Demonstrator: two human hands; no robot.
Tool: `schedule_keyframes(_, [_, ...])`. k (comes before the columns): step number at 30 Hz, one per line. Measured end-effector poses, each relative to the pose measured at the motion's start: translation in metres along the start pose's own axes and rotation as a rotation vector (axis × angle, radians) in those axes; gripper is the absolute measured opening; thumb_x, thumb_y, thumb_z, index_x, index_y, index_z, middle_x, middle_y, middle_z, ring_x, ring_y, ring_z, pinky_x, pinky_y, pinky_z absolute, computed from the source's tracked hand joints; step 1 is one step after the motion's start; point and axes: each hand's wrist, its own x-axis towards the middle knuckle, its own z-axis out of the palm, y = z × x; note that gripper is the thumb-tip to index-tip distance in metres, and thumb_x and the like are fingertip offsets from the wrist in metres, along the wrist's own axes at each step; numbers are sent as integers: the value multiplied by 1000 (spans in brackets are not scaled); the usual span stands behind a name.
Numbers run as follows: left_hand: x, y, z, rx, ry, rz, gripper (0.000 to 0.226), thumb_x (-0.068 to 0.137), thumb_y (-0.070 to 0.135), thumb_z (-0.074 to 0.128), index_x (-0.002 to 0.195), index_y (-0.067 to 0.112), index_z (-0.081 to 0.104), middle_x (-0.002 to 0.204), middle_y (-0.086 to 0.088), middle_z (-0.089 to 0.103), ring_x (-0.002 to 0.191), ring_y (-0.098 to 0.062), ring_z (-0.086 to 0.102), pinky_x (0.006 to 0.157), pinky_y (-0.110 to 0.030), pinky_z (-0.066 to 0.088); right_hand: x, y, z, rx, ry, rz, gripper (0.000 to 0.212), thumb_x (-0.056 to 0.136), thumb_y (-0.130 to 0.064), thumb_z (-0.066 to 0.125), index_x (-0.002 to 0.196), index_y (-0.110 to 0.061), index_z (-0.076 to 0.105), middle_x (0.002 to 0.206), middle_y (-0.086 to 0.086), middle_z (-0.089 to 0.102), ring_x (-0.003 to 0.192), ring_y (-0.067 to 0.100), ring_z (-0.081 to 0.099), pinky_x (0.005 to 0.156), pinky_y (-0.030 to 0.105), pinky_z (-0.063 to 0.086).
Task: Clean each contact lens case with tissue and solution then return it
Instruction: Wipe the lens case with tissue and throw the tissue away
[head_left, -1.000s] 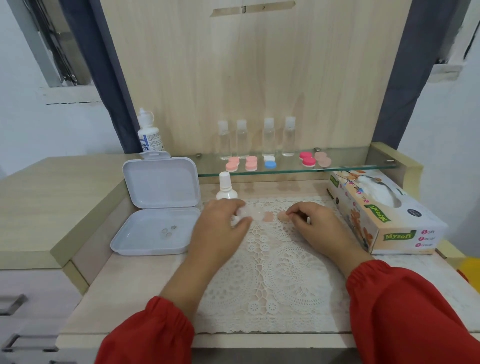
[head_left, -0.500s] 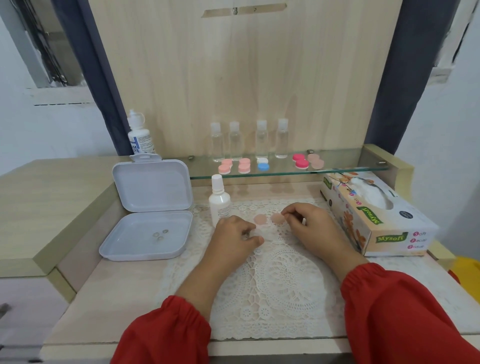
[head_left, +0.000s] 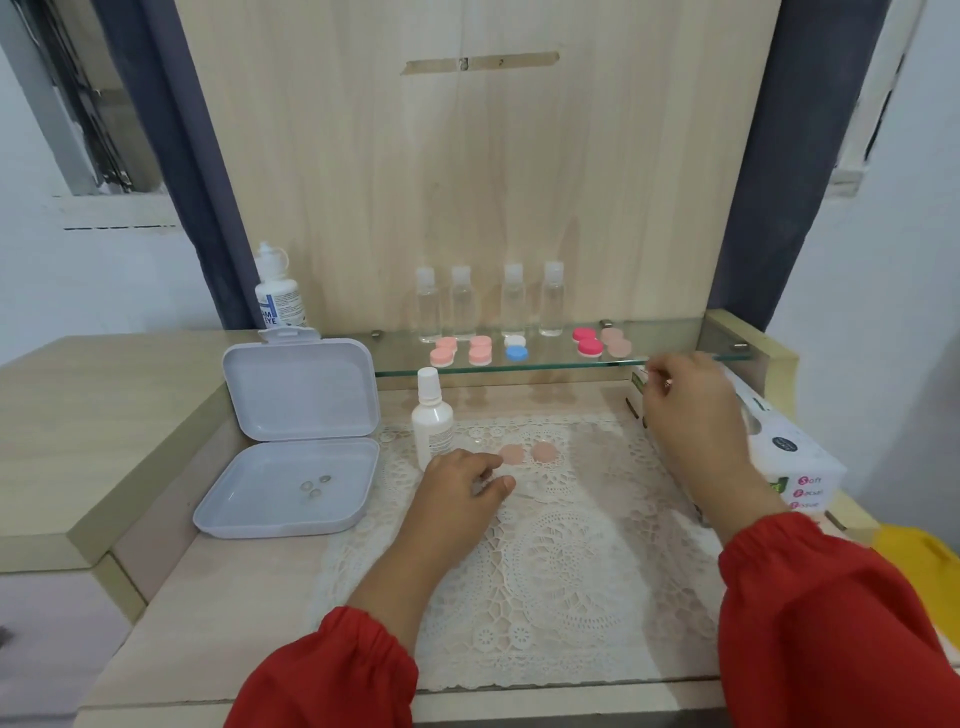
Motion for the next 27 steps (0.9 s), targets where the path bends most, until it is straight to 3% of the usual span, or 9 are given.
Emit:
schedule_keyframes(2, [0, -1, 0, 13, 1, 0, 36, 92, 33, 60, 125, 19, 62, 105, 5, 57, 110, -13, 49, 99, -28, 40, 16, 17, -8, -117, -60, 164, 25, 85, 2, 49, 103, 1, 67, 107, 22, 59, 98, 38, 54, 75, 40, 45])
schedule_keyframes(4, [1, -1, 1, 22, 2, -1, 35, 92, 33, 59, 124, 18, 62, 105, 5, 57, 108, -13, 49, 98, -28, 40, 25, 32, -11, -191, -161, 264, 13, 82, 2, 51, 88, 4, 62, 101, 25, 60, 86, 37, 53, 64, 35, 41])
schedule_keyframes(6, [1, 0, 1, 23, 1, -3, 35, 93, 33, 59, 124, 18, 62, 104, 6, 57, 108, -13, 49, 98, -28, 40, 28, 40, -11, -250, -258, 333, 4, 84, -1, 54, 80, 0, 55, 96, 25, 62, 81, 35, 53, 62, 33, 37])
schedule_keyframes(9, [0, 1, 0, 21, -2, -6, 35, 93, 32, 59, 124, 18, 63, 105, 5, 58, 108, -14, 49, 99, -29, 40, 31, 50, -8, -280, -263, 367, 12, 86, -1, 52, 89, 4, 63, 96, 23, 63, 88, 38, 59, 65, 33, 38])
schedule_keyframes(13, [-1, 2, -1, -2, -10, -29, 35, 92, 32, 60, 124, 17, 63, 104, 4, 57, 108, -14, 50, 99, -31, 41, 30, 47, -9, -167, -99, 359, 19, 89, -3, 46, 91, 3, 64, 100, 21, 61, 82, 34, 53, 67, 33, 40])
schedule_keyframes(16, [-1, 2, -1, -17, -19, -46, 34, 93, 32, 60, 124, 18, 63, 103, 5, 57, 108, -14, 50, 99, -30, 41, 27, 31, -22, 8, 77, 343, 21, 98, -11, 39, 105, 1, 54, 97, 14, 56, 87, 32, 51, 70, 36, 38])
schedule_keyframes(20, [-1, 2, -4, -44, -38, -49, 34, 91, 29, 62, 123, 17, 63, 105, 3, 58, 105, -11, 52, 92, -21, 40, 22, 4, -39, 248, 183, 234, 19, 102, -17, 37, 113, -4, 47, 97, 5, 51, 87, 20, 47, 72, 31, 35])
schedule_keyframes(24, [0, 2, -8, -105, -89, -81, 42, 82, 21, 73, 123, 15, 63, 109, 2, 57, 105, -10, 53, 85, -13, 36, 2, -24, -27, 377, 110, 84, 8, 97, -14, 50, 102, -16, 56, 94, -1, 59, 86, 13, 52, 76, 20, 36])
schedule_keyframes(27, [0, 2, -8, -105, -99, -88, 44, 80, 22, 75, 122, 14, 63, 110, 2, 57, 106, -11, 53, 90, -18, 38, -29, -45, -6, 361, -112, -3, 8, 93, -13, 58, 97, -17, 63, 87, -6, 61, 75, -3, 53, 67, 7, 37])
